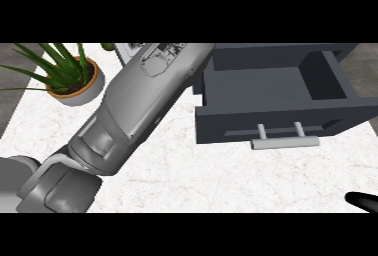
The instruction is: Pick up the can, place it into the drawer and close the drawer
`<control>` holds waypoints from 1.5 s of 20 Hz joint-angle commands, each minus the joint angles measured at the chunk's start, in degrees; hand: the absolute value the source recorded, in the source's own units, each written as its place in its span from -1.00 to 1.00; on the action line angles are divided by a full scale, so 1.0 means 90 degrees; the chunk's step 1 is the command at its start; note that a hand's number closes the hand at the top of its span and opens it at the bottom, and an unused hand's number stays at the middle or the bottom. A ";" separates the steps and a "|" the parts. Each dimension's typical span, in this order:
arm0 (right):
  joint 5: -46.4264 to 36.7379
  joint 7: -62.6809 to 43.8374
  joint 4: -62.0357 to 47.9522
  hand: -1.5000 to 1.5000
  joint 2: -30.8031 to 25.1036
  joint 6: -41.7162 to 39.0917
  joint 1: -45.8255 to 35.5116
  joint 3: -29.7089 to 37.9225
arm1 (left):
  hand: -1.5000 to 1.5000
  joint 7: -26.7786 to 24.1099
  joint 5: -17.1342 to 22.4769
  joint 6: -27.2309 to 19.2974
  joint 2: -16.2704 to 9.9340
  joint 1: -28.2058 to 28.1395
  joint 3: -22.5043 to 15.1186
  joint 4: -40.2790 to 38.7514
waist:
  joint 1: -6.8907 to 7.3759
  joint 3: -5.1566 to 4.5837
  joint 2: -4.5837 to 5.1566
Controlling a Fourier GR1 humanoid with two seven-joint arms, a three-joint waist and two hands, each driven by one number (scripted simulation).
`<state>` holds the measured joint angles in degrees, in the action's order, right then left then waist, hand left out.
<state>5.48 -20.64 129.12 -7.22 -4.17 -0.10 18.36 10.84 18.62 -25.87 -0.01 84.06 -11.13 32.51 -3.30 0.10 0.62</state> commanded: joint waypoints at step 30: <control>-0.2083 0.0634 -0.0497 -1.00 -0.1087 -0.0426 -0.1144 -0.1075 | -1.00 -0.0973 0.1731 -0.1330 0.0001 0.0939 -0.0708 -0.1556 | -0.0280 0.0005 0.0138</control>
<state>-8.07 -15.10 125.22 -15.23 -7.88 -7.51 11.60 2.51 32.16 -37.24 -0.01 92.28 -17.39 18.43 -5.48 0.17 1.77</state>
